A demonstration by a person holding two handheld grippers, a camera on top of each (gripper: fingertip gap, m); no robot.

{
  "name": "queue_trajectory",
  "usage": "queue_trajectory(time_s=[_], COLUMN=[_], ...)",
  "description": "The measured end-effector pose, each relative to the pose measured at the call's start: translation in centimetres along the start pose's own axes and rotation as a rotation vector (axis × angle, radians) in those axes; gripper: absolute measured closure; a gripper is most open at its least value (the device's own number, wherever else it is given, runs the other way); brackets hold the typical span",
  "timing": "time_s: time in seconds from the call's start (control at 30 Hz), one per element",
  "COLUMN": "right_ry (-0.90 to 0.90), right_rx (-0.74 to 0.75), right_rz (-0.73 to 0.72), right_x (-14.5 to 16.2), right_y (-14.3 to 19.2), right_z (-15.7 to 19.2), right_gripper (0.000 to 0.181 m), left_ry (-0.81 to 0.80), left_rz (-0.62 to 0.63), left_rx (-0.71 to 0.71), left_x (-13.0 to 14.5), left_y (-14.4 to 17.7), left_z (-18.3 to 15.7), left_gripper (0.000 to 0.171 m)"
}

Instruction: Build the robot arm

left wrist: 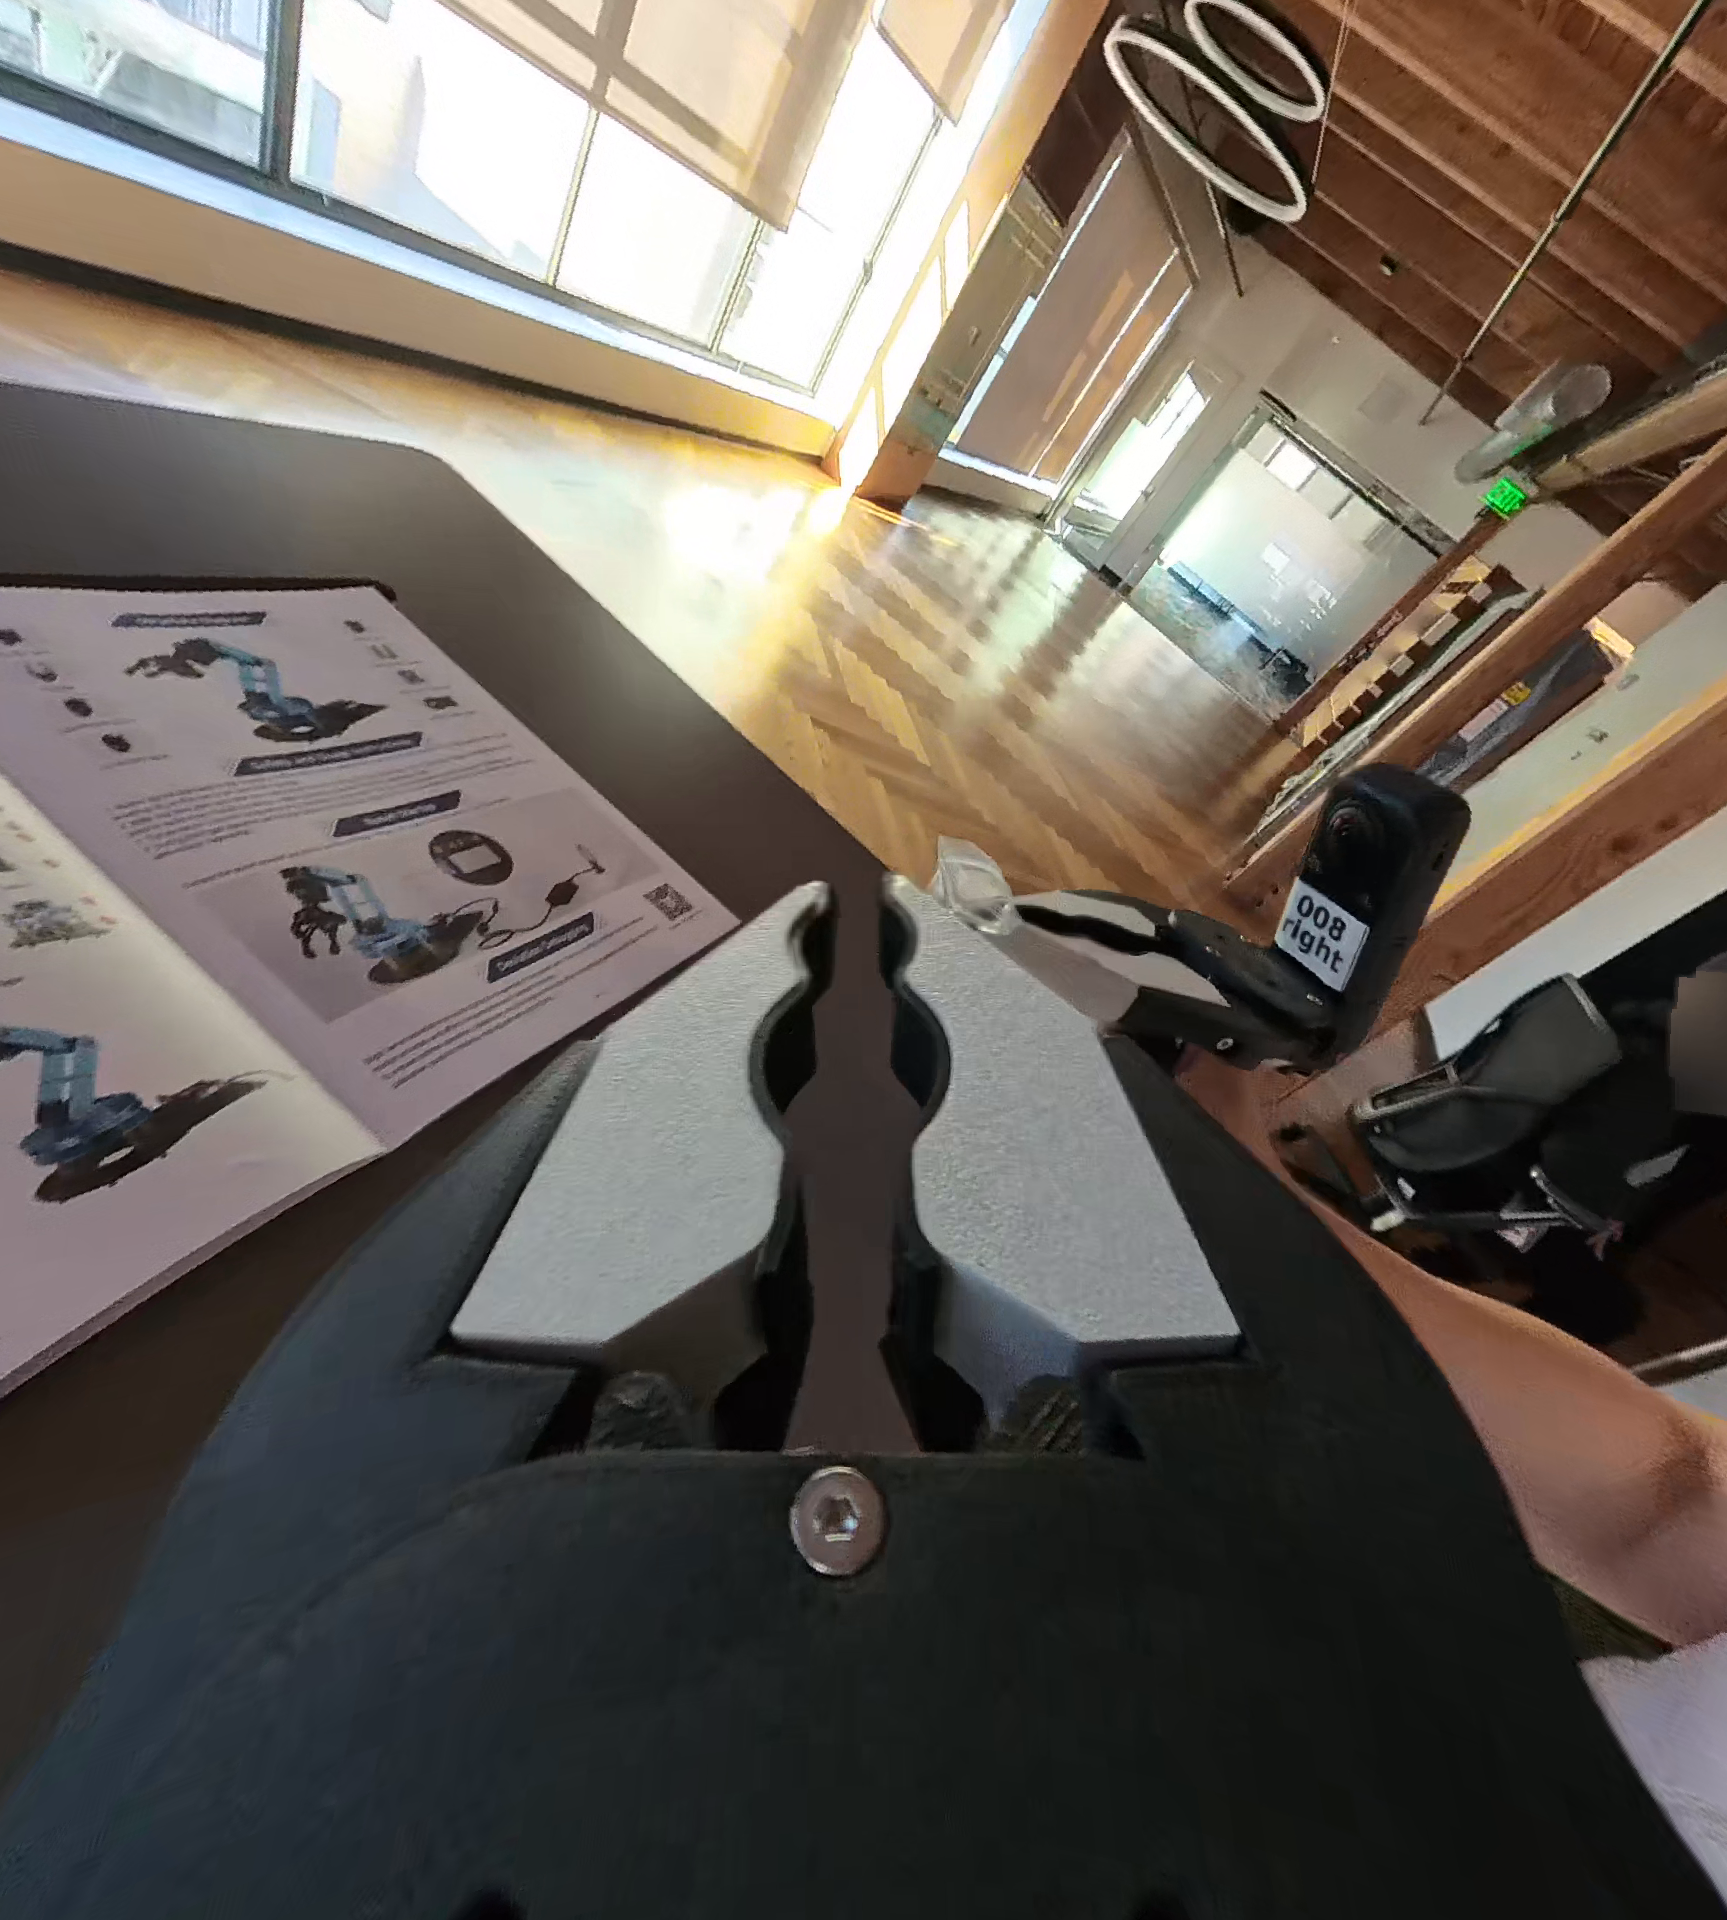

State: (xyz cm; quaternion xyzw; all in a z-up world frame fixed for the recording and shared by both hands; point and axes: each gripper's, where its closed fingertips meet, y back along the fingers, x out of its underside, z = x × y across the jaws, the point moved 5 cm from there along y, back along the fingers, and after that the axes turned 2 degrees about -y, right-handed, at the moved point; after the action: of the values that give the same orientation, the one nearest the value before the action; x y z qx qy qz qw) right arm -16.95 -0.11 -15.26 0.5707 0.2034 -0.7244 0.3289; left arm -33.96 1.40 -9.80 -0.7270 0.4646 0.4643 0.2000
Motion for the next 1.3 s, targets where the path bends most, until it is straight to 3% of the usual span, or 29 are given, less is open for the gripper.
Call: queue_trajectory(time_s=[0.17,0.27,0.37,0.7,1.0,1.3], right_ry=[0.064,0.133,0.209,0.377,0.309,0.092], right_rx=[-0.003,-0.01,0.019,0.076,-0.045,-0.215], right_rz=[-0.042,-0.047,-0.032,-0.03,-0.066,-0.096], right_x=[-0.7,-0.8,-0.5,0.2,0.2,0.5], right_y=[-0.2,-0.9,-1.7,-2.7,-1.7,-1.0], right_z=[-0.5,0.3,1.0,2.4,2.2,1.5], right_gripper=[0.18,0.18,0.18,0.176,0.17,0.145], left_ry=[-0.036,-0.02,0.004,0.057,-0.014,0.016], left_rz=[-0.008,-0.001,0.047,0.112,0.352,0.488], left_rx=[-0.025,0.008,0.01,-0.046,0.103,0.262], left_x=[1.1,1.8,2.8,4.2,3.4,2.3], left_y=[-2.0,-3.8,-5.6,-6.0,-6.2,-6.4], left_z=[-1.5,-2.3,-2.7,-2.3,-2.6,-2.5], left_gripper=[0.171,0.148,0.137,0.153,0.159,0.161])
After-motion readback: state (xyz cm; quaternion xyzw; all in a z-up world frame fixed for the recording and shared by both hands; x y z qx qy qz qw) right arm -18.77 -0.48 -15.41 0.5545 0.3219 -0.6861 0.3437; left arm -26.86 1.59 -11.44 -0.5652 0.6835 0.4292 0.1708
